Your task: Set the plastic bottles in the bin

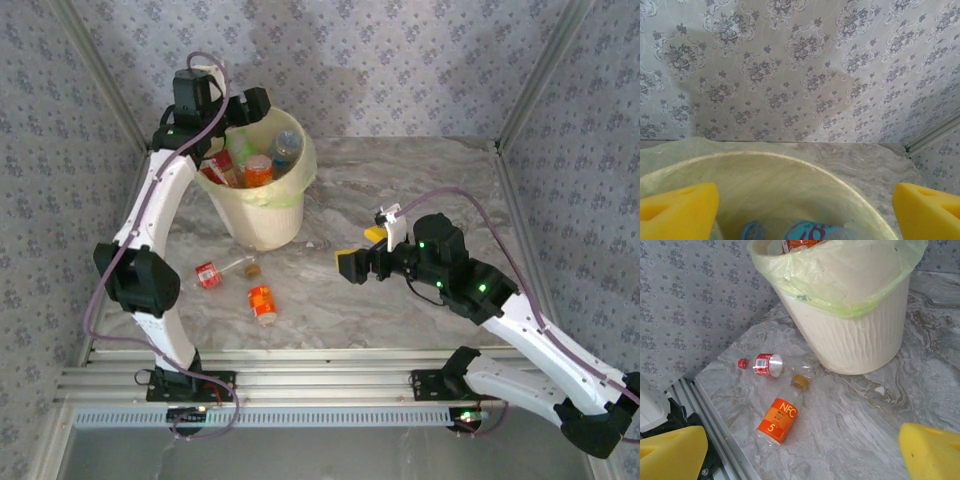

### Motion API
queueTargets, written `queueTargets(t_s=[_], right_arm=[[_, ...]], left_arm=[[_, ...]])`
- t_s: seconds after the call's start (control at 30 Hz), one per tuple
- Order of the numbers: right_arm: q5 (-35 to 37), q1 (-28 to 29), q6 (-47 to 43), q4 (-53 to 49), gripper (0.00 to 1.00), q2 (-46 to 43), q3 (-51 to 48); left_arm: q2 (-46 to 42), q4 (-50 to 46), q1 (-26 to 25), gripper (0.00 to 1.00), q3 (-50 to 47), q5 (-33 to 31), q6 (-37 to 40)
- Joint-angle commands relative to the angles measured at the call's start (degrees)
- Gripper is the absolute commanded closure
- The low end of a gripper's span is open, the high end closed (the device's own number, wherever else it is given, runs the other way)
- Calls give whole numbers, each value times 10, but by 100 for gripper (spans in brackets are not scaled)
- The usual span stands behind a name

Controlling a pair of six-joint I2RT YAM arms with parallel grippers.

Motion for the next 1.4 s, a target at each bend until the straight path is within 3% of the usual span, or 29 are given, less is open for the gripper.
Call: queueTargets(t_s=[0.0, 0.2, 0.37, 0.7, 0.97, 1.13, 1.37], right_arm=[[9, 3, 6, 0, 0, 3, -4], [9, 5, 22, 8, 0, 17, -9], [40, 24, 59, 28, 0, 39, -25], [194, 134, 183, 81, 1, 126, -70], [230, 204, 252, 131, 3, 251, -53], [228, 232, 269, 130, 5, 351, 0], [216, 246, 296, 110, 10, 477, 86]], left_arm=[[-53, -11, 0, 9, 18, 11, 20], [-145, -15, -4, 0, -63, 30, 35], [-256, -27, -12, 0, -185, 33, 35], [-491, -49, -41, 0, -443, 74, 10], [-642, -78, -45, 1, -588, 54, -3], [-701, -57, -46, 0, -648, 71, 1], [-713, -50, -46, 0, -643, 90, 0]])
